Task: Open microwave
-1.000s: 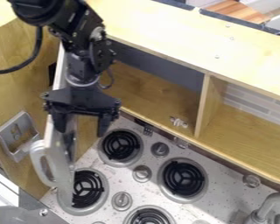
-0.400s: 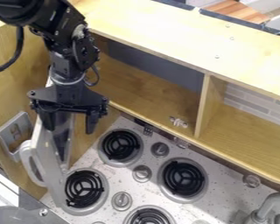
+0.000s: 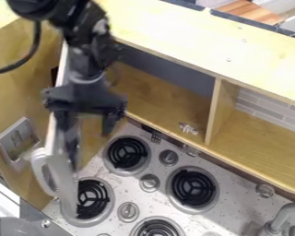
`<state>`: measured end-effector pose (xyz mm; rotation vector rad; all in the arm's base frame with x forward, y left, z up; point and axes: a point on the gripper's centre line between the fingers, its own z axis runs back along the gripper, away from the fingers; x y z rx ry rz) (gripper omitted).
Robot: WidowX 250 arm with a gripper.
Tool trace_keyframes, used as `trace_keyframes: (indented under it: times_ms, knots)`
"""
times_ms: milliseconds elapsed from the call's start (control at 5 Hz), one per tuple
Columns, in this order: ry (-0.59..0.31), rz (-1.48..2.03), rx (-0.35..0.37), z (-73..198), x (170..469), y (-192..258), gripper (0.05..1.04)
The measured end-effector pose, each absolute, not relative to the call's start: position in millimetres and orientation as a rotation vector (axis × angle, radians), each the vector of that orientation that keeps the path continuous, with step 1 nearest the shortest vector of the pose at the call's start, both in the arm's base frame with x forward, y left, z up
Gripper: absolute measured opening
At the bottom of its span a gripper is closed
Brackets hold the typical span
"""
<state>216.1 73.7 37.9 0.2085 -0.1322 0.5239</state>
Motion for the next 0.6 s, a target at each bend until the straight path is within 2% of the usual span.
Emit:
trace_keyframes:
  times_ms: [200, 400, 600]
  knots:
    - [-0.185, 0.499, 0.220, 59.9, 232.8, 64.5, 0.998]
    - [-0.252, 0.482, 0.262, 89.9, 239.1, 62.6, 0.997]
    - [-0.273, 0.482, 0.262, 95.3, 240.6, 62.3, 0.998]
